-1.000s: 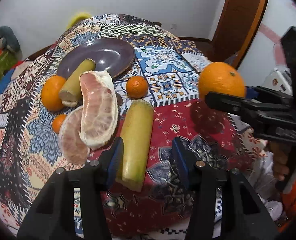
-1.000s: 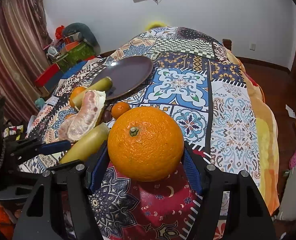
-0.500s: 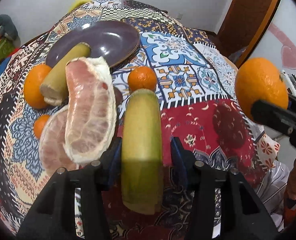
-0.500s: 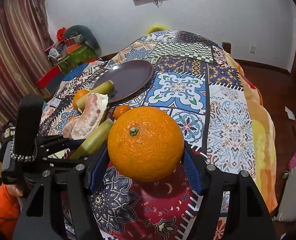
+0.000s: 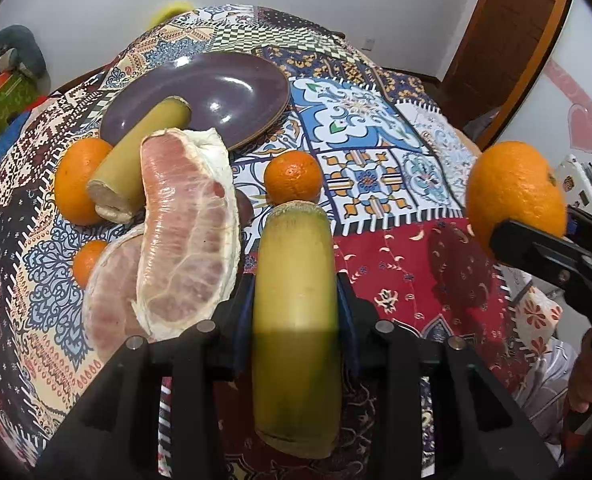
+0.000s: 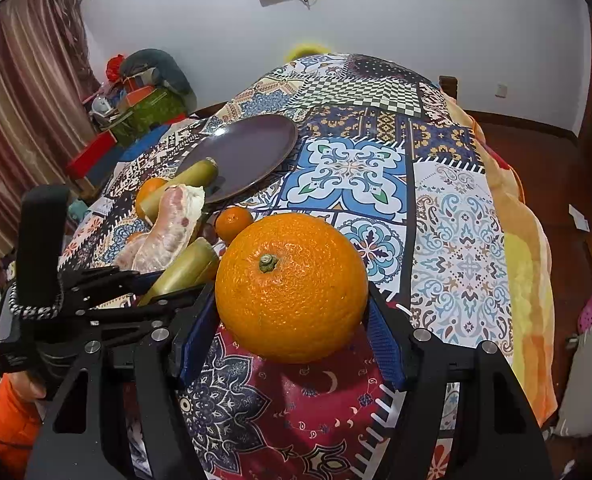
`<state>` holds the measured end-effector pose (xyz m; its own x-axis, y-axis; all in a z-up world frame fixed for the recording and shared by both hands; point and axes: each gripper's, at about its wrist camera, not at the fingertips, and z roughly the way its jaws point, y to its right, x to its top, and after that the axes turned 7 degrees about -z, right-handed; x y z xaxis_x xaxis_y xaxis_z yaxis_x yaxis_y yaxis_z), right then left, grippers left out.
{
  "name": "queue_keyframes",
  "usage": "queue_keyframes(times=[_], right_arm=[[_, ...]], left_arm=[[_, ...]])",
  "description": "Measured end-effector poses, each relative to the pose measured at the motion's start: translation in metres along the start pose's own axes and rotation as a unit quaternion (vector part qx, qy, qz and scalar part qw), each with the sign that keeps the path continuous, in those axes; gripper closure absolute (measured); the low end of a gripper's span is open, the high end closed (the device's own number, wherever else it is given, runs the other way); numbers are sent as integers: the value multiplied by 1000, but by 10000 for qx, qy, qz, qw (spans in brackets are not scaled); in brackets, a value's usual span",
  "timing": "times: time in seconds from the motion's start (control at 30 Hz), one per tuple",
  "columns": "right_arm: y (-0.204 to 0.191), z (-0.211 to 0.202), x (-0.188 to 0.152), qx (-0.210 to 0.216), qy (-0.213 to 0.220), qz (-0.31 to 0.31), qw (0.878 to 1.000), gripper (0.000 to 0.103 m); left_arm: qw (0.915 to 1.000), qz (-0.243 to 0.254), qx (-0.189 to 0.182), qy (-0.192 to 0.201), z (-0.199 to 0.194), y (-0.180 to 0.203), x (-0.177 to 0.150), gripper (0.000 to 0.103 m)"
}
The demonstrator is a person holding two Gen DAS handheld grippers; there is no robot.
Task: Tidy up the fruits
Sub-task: 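Lower the orange onto the purple plate with the right tool while the left tool sets the corn cob there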
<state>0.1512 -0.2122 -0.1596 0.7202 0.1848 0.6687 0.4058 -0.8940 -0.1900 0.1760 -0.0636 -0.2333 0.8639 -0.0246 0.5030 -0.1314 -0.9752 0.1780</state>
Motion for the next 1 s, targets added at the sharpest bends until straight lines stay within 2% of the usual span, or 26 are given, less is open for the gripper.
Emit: queue_keyframes(times=[0.27,0.67,1.0], right_arm=[[-6,-5,15,16,186,-73,9998,38],[-20,-10,50,3,632,-273,9976,38],[-23,1,79,-85,869,-377,9955,38]], left_arm=[[9989,-29,-63,465,-36,0,6,65],[9937,-96,54,1112,-80,-17,26,65],[9902,-255,128,1368,-85,-39,50,65]])
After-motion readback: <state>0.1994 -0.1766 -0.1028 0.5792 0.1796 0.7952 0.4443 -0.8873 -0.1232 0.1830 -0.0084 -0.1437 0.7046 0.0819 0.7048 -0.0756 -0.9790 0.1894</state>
